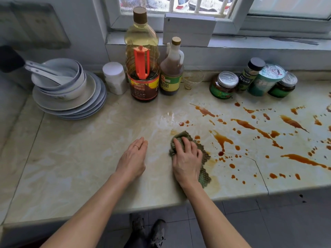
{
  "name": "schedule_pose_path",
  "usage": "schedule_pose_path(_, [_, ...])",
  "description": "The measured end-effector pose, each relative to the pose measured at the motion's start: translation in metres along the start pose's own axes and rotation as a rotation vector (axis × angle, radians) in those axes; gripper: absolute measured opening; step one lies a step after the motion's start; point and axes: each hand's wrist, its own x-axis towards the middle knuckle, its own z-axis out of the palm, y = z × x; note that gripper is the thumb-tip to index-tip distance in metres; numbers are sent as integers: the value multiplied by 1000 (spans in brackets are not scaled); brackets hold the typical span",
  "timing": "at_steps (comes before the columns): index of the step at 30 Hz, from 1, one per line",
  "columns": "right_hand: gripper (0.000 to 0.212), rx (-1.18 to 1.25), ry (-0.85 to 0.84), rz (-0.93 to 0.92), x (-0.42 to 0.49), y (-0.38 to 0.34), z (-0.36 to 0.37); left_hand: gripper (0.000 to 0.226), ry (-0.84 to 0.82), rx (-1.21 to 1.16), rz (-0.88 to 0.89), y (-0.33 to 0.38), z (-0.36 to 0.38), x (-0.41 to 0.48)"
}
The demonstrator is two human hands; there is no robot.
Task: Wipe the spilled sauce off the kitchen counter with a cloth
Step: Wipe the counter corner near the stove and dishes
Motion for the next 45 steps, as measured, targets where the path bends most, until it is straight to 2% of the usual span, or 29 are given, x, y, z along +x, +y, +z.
schedule_pose_path(3, [47,-4,54,33,-2,-9,2,64,20,-18,-1,-4,-4,4])
schedule_pose_path(7, [44,21,26,-174,4,-44,7,59,63,-27,14,-6,-10,10])
schedule_pose_path(9, [45,28,-4,-190,17,-58,10,53,98,-43,10,-7,-14,13])
schedule_pose_path(13, [46,12,-53,-116,44,-54,10,44,155,-33,12,-13,-19,22])
schedule_pose_path(19, [53,-21,12,221,46,-16,4,52,103,-8,-39,-22,-29,34])
schedule_pose_path(21, [54,-6,72,220,42,-24,8,54,112,-22,-33,-25,-28,38])
schedule_pose_path(23, [50,45,110,141,42,-43,13,56,116,-34,-17,-26,-27,43])
schedule_pose_path(26, [36,78,66,-27,52,-70,22,56,123,-51,-6,-26,-28,51])
schedule_pose_path(30, [33,55,27,-77,86,-77,31,57,111,-48,4,-28,-30,58])
schedule_pose_path(35, [56,-45,-70,44,119,-58,30,60,106,-44,15,-30,-30,62])
schedule_pose_path(41, [53,-26,18,302,99,-31,25,62,96,-49,11,-29,-31,63])
schedule_pose_path(43, [54,22,28,298,93,-42,25,63,86,-42,3,-28,-30,64])
schedule_pose_path(45, [56,57,-11,195,91,-61,27,64,89,-33,10,-28,-29,65])
